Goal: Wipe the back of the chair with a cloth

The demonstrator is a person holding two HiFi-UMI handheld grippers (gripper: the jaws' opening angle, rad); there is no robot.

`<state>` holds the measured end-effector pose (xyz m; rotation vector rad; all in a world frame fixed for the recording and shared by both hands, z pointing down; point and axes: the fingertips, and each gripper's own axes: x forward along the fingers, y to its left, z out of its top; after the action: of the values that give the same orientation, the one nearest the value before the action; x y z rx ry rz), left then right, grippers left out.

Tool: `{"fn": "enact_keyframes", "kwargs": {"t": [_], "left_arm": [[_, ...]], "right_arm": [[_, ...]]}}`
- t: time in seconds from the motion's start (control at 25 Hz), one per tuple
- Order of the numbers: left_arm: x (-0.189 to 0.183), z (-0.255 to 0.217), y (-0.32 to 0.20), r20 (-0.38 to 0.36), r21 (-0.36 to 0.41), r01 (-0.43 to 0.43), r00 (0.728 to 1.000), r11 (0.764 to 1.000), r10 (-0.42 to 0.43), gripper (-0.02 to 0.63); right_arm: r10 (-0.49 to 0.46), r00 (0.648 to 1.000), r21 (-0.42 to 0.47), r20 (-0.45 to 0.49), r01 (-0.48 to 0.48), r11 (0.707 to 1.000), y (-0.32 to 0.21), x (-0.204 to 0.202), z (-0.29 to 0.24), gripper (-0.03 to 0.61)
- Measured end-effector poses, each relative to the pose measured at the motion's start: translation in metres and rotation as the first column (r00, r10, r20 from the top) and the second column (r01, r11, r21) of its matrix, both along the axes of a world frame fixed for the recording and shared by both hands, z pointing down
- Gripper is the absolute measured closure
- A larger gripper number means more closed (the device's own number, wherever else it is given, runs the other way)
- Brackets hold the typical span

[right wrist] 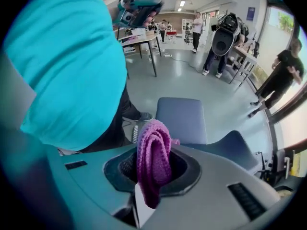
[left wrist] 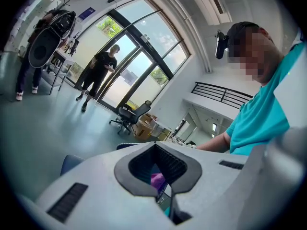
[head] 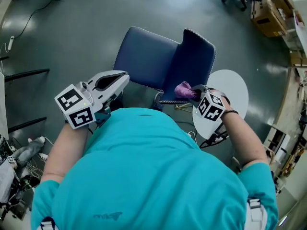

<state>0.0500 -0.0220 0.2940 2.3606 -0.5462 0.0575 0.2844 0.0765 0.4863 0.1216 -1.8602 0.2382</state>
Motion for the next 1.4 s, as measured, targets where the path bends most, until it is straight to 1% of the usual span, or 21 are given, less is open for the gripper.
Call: {"fn": "enact_keyframes", "kwargs": {"t": [0.12,0.24,0.32,0.4,0.48,0.56,0.72,0.88,0.96,1.08,1.12,1.16,1.2,1.28,1.4], "left_arm": [[-0.012,0.009,0.001,0.003,-0.008,0.032,0.999,0.999,-0.032,0.620],[-0.014,0.014,0.003,0.013,-0.023,0.072,0.997,0.997,-0.072,0.620],[-0.022,0.016,0.002,0.021,-0.037,0.096,0.995,0.995,-0.096,0.620],[-0.044,0.020,0.003,0.029,-0.051,0.121,0.992,0.991,-0.119,0.620],[-0.070,0.026,0.006,0.038,-0.065,0.144,0.989,0.987,-0.142,0.620],[-0.088,0.032,0.007,0.050,-0.080,0.165,0.986,0.983,-0.162,0.620],[-0.105,0.045,0.007,0.073,-0.114,0.200,0.979,0.973,-0.192,0.620],[-0.114,0.055,0.005,0.090,-0.140,0.220,0.974,0.965,-0.209,0.620],[-0.118,0.061,0.003,0.093,-0.152,0.226,0.973,0.962,-0.213,0.620],[-0.121,0.069,0.002,0.095,-0.172,0.230,0.972,0.958,-0.217,0.620],[-0.121,0.071,0.002,0.096,-0.179,0.231,0.972,0.956,-0.217,0.620],[-0.121,0.073,0.002,0.095,-0.184,0.231,0.972,0.955,-0.216,0.620],[-0.120,0.075,0.002,0.095,-0.189,0.230,0.972,0.955,-0.216,0.620],[-0.120,0.077,0.001,0.093,-0.192,0.229,0.972,0.954,-0.214,0.620],[-0.119,0.076,0.000,0.089,-0.189,0.227,0.973,0.955,-0.214,0.620]], "right_arm": [[0.020,1.000,0.112,0.004,-0.021,0.993,-0.067,0.004,-0.012,0.518],[0.001,0.999,0.194,-0.043,0.008,0.981,-0.139,0.023,-0.013,0.518],[-0.023,0.996,0.226,-0.091,0.043,0.973,-0.183,0.029,-0.006,0.518],[-0.052,0.988,0.246,-0.148,0.088,0.965,-0.216,0.024,0.006,0.518],[-0.088,0.975,0.259,-0.202,0.140,0.956,-0.241,0.013,0.022,0.518],[-0.133,0.960,0.264,-0.245,0.198,0.944,-0.261,0.004,0.037,0.518],[-0.229,0.924,0.262,-0.306,0.313,0.913,-0.287,-0.008,0.071,0.518],[-0.288,0.882,0.249,-0.373,0.394,0.885,-0.304,-0.009,0.105,0.518],[-0.314,0.848,0.231,-0.426,0.438,0.869,-0.311,-0.005,0.120,0.518],[-0.360,0.775,0.169,-0.520,0.507,0.846,-0.315,0.013,0.140,0.518],[-0.370,0.753,0.145,-0.545,0.519,0.842,-0.315,0.021,0.145,0.518],[-0.373,0.740,0.127,-0.560,0.522,0.844,-0.315,0.028,0.149,0.518],[-0.370,0.736,0.117,-0.567,0.517,0.848,-0.314,0.033,0.151,0.518],[-0.360,0.740,0.109,-0.568,0.501,0.859,-0.311,0.036,0.153,0.518],[-0.356,0.735,0.091,-0.578,0.491,0.867,-0.305,0.038,0.156,0.518]]}}
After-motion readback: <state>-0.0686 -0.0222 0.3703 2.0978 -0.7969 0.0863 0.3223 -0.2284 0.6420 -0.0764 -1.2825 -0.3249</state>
